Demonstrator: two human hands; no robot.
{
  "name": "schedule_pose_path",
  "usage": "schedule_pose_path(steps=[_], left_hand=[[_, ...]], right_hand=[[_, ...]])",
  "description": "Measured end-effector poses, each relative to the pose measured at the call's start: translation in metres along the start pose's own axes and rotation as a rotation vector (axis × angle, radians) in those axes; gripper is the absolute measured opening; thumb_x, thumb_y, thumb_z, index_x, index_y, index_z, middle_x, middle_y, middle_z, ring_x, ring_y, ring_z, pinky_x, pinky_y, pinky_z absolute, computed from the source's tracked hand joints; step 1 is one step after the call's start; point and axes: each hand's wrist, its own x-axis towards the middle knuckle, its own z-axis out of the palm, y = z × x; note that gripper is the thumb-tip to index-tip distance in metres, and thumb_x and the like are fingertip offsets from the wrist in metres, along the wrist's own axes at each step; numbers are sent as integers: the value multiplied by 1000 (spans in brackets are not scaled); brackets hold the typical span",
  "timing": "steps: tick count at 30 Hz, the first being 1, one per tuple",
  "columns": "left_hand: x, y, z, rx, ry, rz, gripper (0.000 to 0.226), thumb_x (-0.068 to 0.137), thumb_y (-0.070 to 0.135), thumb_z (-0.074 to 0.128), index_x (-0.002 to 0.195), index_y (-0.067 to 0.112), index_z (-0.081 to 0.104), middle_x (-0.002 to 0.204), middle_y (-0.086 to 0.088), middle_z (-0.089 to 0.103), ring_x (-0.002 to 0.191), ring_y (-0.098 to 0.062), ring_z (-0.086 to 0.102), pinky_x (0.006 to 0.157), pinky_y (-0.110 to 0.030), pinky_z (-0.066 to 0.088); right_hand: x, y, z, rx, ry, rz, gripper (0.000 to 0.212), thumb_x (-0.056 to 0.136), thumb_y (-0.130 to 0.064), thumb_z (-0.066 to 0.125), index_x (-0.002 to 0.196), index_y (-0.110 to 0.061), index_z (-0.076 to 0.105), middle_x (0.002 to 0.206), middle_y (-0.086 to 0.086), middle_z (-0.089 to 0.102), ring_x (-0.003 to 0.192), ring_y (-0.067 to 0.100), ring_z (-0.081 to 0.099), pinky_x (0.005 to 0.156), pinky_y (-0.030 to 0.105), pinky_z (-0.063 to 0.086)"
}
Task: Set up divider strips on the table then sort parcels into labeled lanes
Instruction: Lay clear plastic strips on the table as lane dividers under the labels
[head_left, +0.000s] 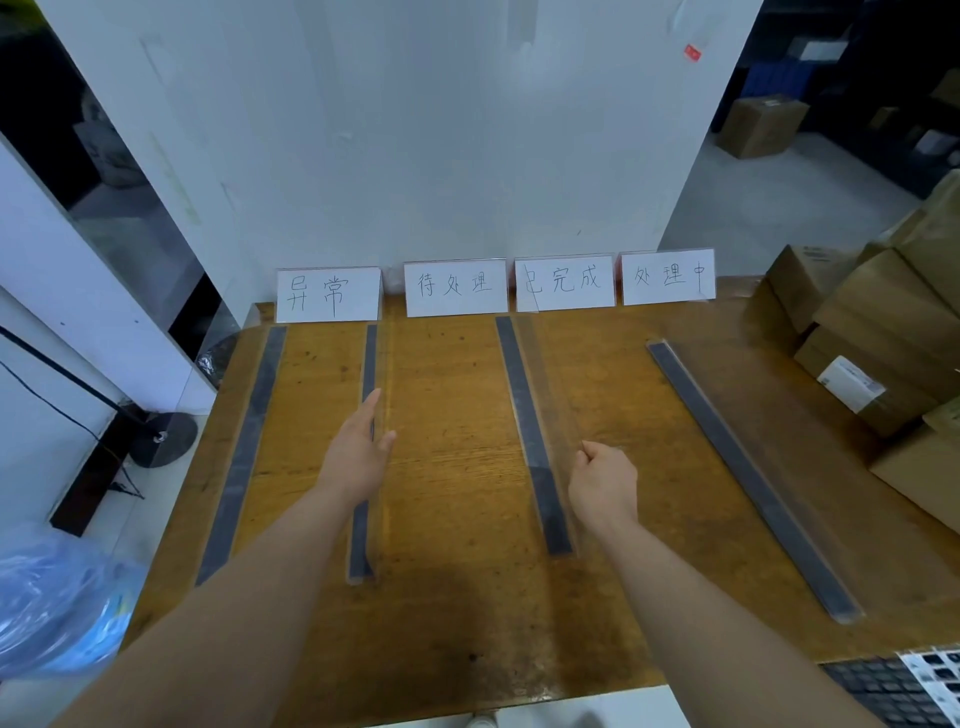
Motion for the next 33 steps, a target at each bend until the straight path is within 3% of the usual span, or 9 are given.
schedule_pose_path(steps=[13, 18, 22, 25, 28, 33], left_hand=[[-1, 0, -2, -35, -11, -42, 76, 98, 27, 57, 157, 27, 10, 159, -3, 30, 139, -29, 41, 112, -50, 37], [-1, -1, -1, -30, -1, -50, 78, 98, 26, 57, 158, 23, 8, 160, -7, 27, 144, -27, 31, 116, -47, 31], [-3, -1, -1, -24, -2, -67, 78, 98, 27, 57, 158, 24, 7, 161, -6, 26, 144, -29, 32, 115, -48, 32], [-3, 2, -3, -21, 5, -60, 78, 98, 31, 57, 158, 24, 7, 162, -5, 23, 145, -28, 29, 116, -46, 30], [-1, 11, -8, -2, 39, -38, 78, 97, 34, 57, 158, 24, 8, 162, -3, 22, 147, -25, 25, 115, -44, 28], [7, 42, -18, 39, 99, 60, 77, 96, 39, 57, 157, 24, 13, 161, -2, 26, 146, -24, 27, 114, -45, 30]], right_hand=[[-5, -3, -9, -5, -21, -22, 27, 99, -18, 49, 120, -8, 62, 112, 6, 65, 71, 5, 42, 51, 7, 28], [-6, -3, -11, -28, -18, -25, 31, 98, -20, 50, 127, -9, 58, 117, 6, 65, 85, 9, 50, 66, 15, 37], [-6, -1, -12, -58, -27, -39, 30, 98, -21, 51, 124, -9, 59, 117, 6, 65, 81, 8, 47, 62, 15, 36], [-6, -2, -14, -87, -34, -37, 37, 98, -23, 51, 132, -10, 54, 124, 5, 63, 100, 15, 59, 77, 22, 44], [-5, -7, -21, -129, -31, -64, 47, 98, -29, 51, 141, -12, 45, 137, 5, 56, 123, 21, 53, 96, 31, 45], [4, -16, -46, -196, 15, -175, 51, 98, -35, 50, 144, -15, 42, 137, 3, 56, 122, 19, 55, 99, 35, 46]])
